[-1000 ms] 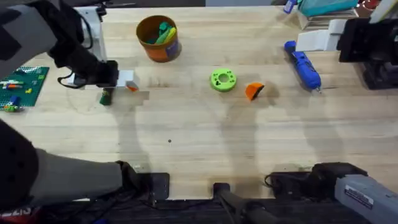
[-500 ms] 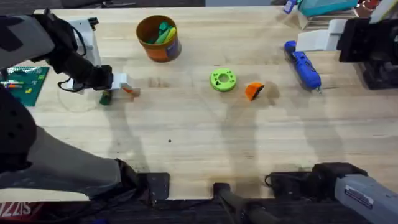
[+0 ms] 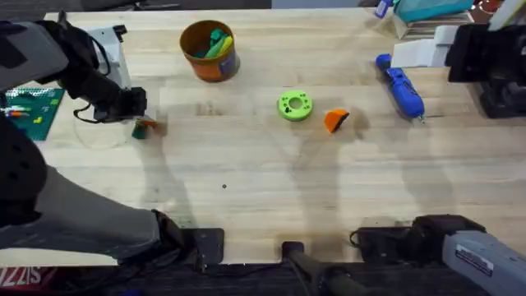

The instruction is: Pick up the gripper from the table and insert it into the empty holder that is missing its gripper. Then pick up a screw, insert it into the mounting hole, and use the screwdriver to tighten it. Finally, clean up the table by picking up the vegetable and placing it into the bucket.

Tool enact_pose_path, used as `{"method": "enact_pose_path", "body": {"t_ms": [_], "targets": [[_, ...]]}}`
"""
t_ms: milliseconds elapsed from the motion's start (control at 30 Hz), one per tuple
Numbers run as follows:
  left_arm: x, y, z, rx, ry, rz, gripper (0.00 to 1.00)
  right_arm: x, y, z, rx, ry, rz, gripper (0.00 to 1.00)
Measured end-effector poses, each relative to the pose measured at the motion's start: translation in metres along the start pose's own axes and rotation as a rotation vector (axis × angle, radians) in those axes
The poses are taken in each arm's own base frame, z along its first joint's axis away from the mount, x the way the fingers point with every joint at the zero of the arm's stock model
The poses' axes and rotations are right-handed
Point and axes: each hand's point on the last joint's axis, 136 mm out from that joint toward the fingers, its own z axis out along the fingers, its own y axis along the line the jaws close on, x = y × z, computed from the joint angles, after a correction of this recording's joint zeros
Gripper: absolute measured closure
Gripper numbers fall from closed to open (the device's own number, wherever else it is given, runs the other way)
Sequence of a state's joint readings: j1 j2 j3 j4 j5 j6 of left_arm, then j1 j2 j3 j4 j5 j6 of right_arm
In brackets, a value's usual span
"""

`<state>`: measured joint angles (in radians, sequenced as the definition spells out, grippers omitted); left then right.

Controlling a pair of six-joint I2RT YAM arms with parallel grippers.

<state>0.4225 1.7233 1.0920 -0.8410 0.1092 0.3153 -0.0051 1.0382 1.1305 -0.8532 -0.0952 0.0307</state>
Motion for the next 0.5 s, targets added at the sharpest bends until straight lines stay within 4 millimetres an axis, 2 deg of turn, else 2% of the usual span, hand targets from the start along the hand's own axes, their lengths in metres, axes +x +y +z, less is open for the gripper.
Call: {"method": "enact_pose_path", "body": {"t_ms": [100, 133, 300, 333, 367, 500], "targets": [[0.0, 0.0, 0.0, 0.0, 0.0, 0.0, 0.999, 0.0, 0.0, 0.0, 0.0, 0.0, 0.0, 0.007], [0.0, 0.0, 0.0, -0.001, 0.0, 0.005, 0.953, 0.0, 0.0, 0.0, 0.0, 0.0, 0.0, 0.007], [0.0, 0.0, 0.0, 0.001, 0.0, 0.002, 0.166, 0.0, 0.0, 0.0, 0.0, 0.0, 0.0, 0.007], [0.0, -0.001, 0.0, 0.005, -0.001, -0.005, 0.059, 0.0, 0.0, 0.0, 0.0, 0.0, 0.0, 0.007], [0.0, -0.002, 0.0, 0.012, -0.002, -0.006, 0.026, 0.0, 0.0, 0.0, 0.0, 0.0, 0.0, 0.008], [0.004, -0.014, -0.001, 0.074, 0.011, -0.013, 0.015, 0.0, 0.0, 0.0, 0.0, 0.0, 0.0, 0.008]]}}
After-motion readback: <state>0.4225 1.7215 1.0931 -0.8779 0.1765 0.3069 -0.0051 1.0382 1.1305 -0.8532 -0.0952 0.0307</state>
